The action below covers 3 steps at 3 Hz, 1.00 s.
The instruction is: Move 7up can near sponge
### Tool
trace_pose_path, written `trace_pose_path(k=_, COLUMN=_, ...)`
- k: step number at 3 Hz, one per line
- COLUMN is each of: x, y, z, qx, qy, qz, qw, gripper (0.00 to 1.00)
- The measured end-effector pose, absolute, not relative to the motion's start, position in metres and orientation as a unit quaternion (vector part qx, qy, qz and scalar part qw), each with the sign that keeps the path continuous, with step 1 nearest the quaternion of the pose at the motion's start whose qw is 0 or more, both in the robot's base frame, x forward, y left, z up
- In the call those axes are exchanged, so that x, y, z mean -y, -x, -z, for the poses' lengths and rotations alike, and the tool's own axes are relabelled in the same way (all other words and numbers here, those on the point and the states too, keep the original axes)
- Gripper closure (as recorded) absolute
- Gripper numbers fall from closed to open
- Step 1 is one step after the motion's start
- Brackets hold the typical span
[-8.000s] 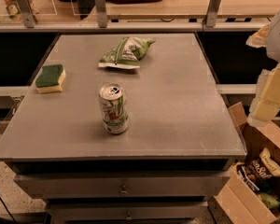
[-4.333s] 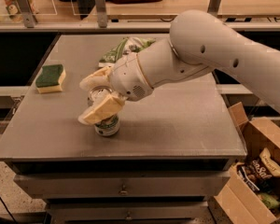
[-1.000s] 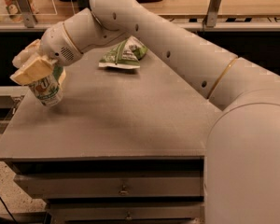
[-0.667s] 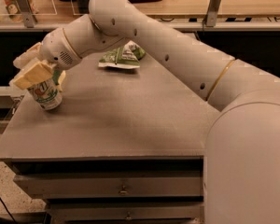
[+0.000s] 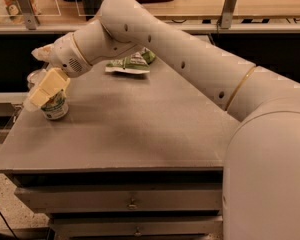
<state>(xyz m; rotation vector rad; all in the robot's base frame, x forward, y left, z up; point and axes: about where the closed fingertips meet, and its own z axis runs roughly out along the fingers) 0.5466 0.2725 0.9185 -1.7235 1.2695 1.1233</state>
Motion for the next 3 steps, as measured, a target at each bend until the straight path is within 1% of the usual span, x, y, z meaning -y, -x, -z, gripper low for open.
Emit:
trace_pose_path(k=1, x=-0.247, y=-0.555, z=-0.916, qx=-0.495, qy=0.67, qz=-0.423, qw=0.355, gripper=0.0)
trace_pose_path(k=2, x=-0.205, y=-0.568, z=-0.91, qx=-0.505, qy=0.667, qz=-0.415, qw=0.358, gripper=0.0)
trace_pose_path(k=3, x=-0.206, y=-0.568, z=-0.91, qx=-0.505, qy=0.667, qz=-0.415, qw=0.358, gripper=0.0)
